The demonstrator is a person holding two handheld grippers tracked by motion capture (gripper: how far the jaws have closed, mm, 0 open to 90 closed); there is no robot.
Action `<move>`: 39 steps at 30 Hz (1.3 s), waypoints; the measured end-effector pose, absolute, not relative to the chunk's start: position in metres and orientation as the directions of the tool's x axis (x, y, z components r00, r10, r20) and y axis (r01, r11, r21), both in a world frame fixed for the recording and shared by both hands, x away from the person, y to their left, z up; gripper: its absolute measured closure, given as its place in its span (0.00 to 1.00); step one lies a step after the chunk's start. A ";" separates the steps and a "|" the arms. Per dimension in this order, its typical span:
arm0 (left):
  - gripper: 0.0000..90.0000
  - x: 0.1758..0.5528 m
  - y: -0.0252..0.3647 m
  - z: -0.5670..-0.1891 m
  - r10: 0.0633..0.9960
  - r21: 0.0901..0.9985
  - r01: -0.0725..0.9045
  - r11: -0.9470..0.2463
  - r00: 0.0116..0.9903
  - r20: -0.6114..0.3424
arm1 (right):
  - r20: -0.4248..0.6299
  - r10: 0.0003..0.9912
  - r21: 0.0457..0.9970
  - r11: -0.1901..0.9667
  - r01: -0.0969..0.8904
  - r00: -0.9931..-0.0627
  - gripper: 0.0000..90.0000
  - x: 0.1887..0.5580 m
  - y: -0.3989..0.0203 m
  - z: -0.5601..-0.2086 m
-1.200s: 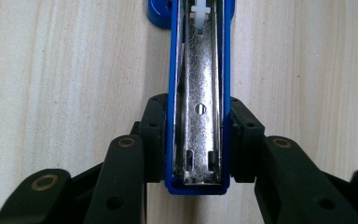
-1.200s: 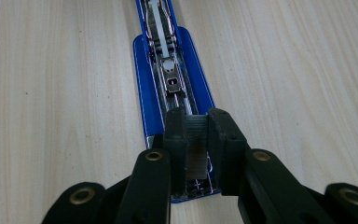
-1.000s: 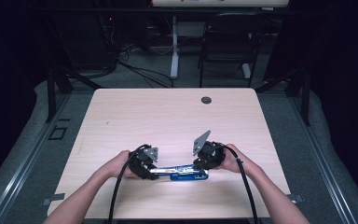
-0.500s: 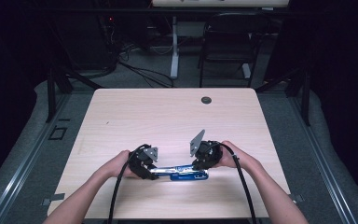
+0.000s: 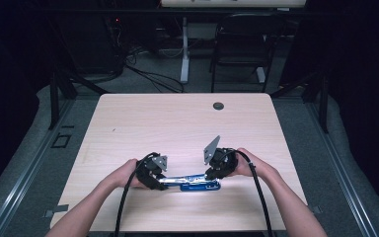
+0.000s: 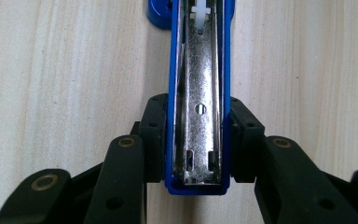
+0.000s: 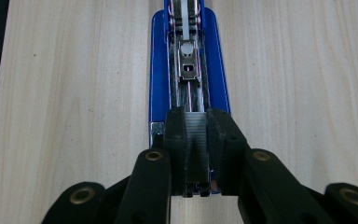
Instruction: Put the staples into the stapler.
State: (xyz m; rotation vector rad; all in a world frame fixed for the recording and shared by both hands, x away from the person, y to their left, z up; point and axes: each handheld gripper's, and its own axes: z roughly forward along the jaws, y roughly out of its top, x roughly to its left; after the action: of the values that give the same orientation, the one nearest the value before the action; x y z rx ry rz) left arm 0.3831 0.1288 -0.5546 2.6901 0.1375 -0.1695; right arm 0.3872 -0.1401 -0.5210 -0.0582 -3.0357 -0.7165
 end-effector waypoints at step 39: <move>0.72 0.383 0.129 -0.555 0.071 0.421 0.124 -0.898 0.988 -0.139 | 0.064 0.145 0.454 0.877 0.158 -0.987 0.70 0.394 -0.146 -0.517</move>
State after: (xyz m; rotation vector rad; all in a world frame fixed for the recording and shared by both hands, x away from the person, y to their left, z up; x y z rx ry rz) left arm 0.3826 0.1286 -0.5547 2.6898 0.1392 -0.1666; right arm 0.3936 -0.1455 -0.5171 -0.2438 -3.0156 -0.7341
